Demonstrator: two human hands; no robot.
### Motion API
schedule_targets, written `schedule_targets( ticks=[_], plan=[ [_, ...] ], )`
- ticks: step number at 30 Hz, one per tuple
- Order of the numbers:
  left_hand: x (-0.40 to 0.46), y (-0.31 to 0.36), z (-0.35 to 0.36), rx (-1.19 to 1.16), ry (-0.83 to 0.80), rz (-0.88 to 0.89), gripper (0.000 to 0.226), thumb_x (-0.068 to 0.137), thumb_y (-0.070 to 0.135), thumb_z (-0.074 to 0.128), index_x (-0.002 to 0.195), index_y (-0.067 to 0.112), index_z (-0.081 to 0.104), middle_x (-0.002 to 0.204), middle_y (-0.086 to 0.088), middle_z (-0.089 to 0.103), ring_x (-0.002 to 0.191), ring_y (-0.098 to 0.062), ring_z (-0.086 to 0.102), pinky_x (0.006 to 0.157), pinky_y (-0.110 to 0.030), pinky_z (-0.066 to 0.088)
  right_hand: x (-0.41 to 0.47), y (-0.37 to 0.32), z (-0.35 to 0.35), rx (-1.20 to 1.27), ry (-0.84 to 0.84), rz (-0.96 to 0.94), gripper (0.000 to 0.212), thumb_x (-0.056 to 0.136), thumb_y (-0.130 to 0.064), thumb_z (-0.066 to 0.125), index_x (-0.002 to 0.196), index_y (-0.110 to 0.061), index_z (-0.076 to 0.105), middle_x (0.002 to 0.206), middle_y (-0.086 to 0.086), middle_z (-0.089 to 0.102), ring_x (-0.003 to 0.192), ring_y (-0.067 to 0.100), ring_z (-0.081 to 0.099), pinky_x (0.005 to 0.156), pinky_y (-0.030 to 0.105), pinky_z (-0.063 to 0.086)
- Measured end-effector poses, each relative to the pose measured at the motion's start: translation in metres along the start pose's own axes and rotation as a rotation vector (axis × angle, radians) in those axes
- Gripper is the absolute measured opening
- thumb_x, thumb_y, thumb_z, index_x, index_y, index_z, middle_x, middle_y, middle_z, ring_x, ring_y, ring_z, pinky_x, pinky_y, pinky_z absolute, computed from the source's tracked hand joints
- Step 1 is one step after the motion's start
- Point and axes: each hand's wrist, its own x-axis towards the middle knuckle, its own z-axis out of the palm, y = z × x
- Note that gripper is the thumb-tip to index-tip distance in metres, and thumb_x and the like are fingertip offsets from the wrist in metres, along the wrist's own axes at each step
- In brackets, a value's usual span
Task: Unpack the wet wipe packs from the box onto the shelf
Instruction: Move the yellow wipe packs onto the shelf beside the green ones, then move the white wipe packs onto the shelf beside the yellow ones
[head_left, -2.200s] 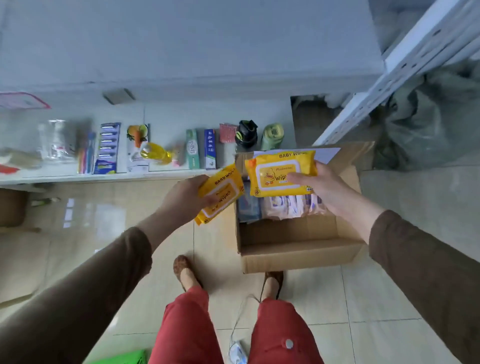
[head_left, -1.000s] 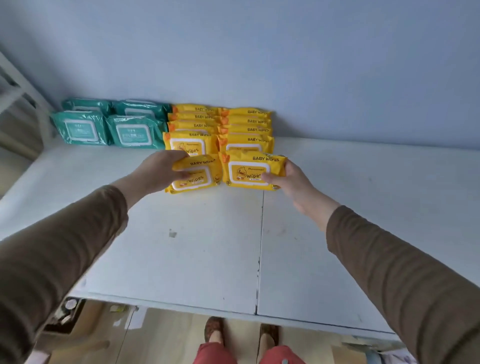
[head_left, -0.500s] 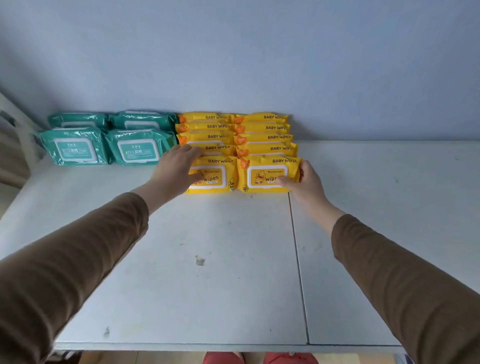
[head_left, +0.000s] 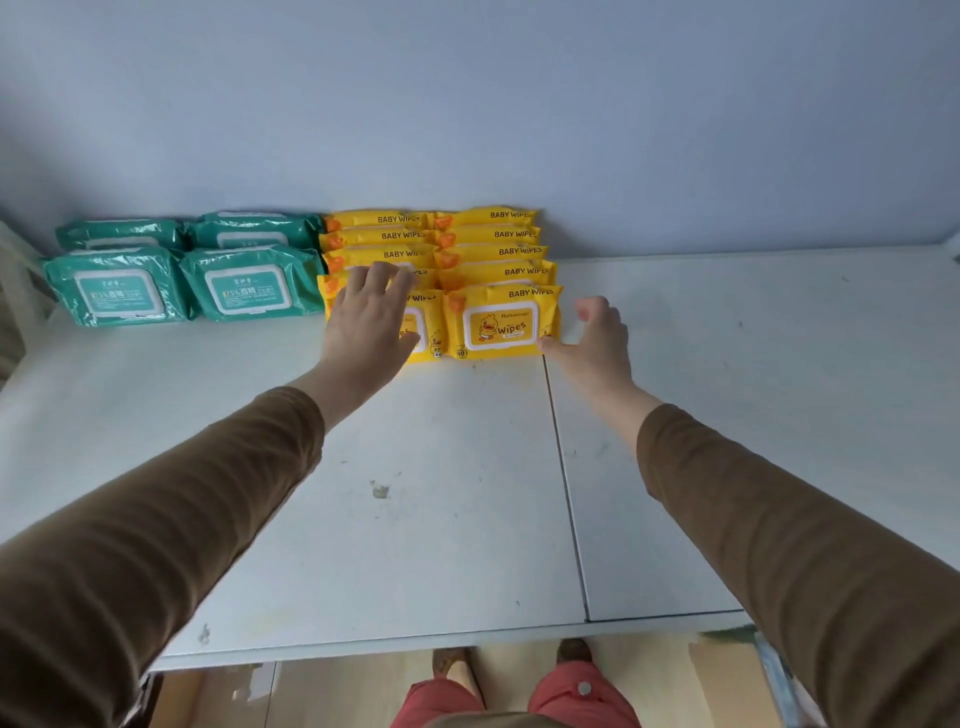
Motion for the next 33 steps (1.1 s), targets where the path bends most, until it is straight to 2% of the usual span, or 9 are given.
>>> schedule_targets(
  ticks=[4, 7, 14, 20, 23, 27, 31, 33],
  plan=[
    [-0.009, 0.058, 0.003, -0.094, 0.000, 0.078, 0.054, 0.081, 0.030, 0.074, 0.130, 0.016, 0.054, 0.128, -0.006, 0.053, 0.119, -0.030, 0.043, 0.097, -0.044, 0.044, -0.031, 0.014, -0.035, -0.081, -0.062, -0.122, 0.053, 0.085, -0.029, 0.071, 0.131, -0.014, 0.048, 0.131, 0.006, 0.047, 0.125, 0.024, 0.040, 0.095, 0.031, 0.036],
    [-0.020, 0.108, 0.008, -0.154, -0.016, 0.091, 0.051, 0.083, 0.031, 0.072, 0.128, 0.016, 0.056, 0.128, -0.005, 0.054, 0.118, -0.030, 0.044, 0.095, -0.043, 0.044, -0.052, 0.037, -0.069, -0.131, -0.098, -0.171, 0.047, 0.087, -0.027, 0.068, 0.129, -0.015, 0.051, 0.130, 0.005, 0.048, 0.124, 0.024, 0.040, 0.093, 0.029, 0.036],
    [-0.069, 0.245, 0.020, -0.270, -0.088, 0.084, 0.046, 0.085, 0.030, 0.070, 0.127, 0.017, 0.056, 0.126, -0.003, 0.054, 0.118, -0.029, 0.046, 0.097, -0.042, 0.043, -0.115, 0.125, -0.175, -0.170, -0.108, -0.237, 0.041, 0.090, -0.024, 0.064, 0.127, -0.015, 0.053, 0.128, 0.003, 0.052, 0.119, 0.023, 0.043, 0.096, 0.033, 0.039],
    [-0.132, 0.375, 0.027, -0.340, -0.088, 0.166, 0.043, 0.086, 0.027, 0.069, 0.126, 0.017, 0.056, 0.127, -0.004, 0.054, 0.116, -0.029, 0.048, 0.096, -0.042, 0.045, -0.189, 0.210, -0.265, -0.141, -0.013, -0.330, 0.029, 0.090, -0.022, 0.063, 0.118, -0.017, 0.058, 0.115, -0.003, 0.057, 0.103, 0.014, 0.047, 0.088, 0.027, 0.039],
    [-0.164, 0.432, 0.031, -0.387, -0.086, 0.240, 0.041, 0.086, 0.024, 0.068, 0.125, 0.016, 0.057, 0.127, -0.003, 0.055, 0.117, -0.027, 0.048, 0.097, -0.037, 0.044, -0.221, 0.252, -0.299, -0.124, 0.028, -0.306, 0.023, 0.092, -0.021, 0.061, 0.115, -0.020, 0.059, 0.108, -0.006, 0.057, 0.098, 0.009, 0.045, 0.082, 0.023, 0.038],
    [-0.199, 0.487, 0.050, -0.445, -0.131, 0.313, 0.039, 0.086, 0.022, 0.068, 0.124, 0.017, 0.060, 0.126, -0.001, 0.057, 0.117, -0.023, 0.047, 0.097, -0.033, 0.042, -0.255, 0.314, -0.322, -0.106, 0.049, -0.190, 0.016, 0.093, -0.021, 0.060, 0.109, -0.022, 0.060, 0.104, -0.007, 0.057, 0.097, 0.013, 0.049, 0.081, 0.027, 0.041],
    [-0.235, 0.531, 0.084, -0.492, -0.215, 0.335, 0.039, 0.085, 0.021, 0.065, 0.123, 0.017, 0.059, 0.124, 0.000, 0.057, 0.115, -0.024, 0.048, 0.095, -0.035, 0.044, -0.291, 0.377, -0.327, -0.103, -0.001, -0.058, 0.016, 0.095, -0.021, 0.060, 0.111, -0.021, 0.060, 0.107, -0.008, 0.057, 0.099, 0.007, 0.049, 0.082, 0.023, 0.041],
    [-0.251, 0.545, 0.097, -0.493, -0.272, 0.331, 0.040, 0.085, 0.022, 0.067, 0.123, 0.016, 0.058, 0.123, -0.001, 0.057, 0.115, -0.026, 0.048, 0.094, -0.036, 0.044, -0.305, 0.401, -0.326, -0.133, -0.024, -0.002, 0.019, 0.095, -0.020, 0.060, 0.114, -0.021, 0.059, 0.109, -0.006, 0.057, 0.099, 0.011, 0.050, 0.083, 0.027, 0.042]
  ],
)
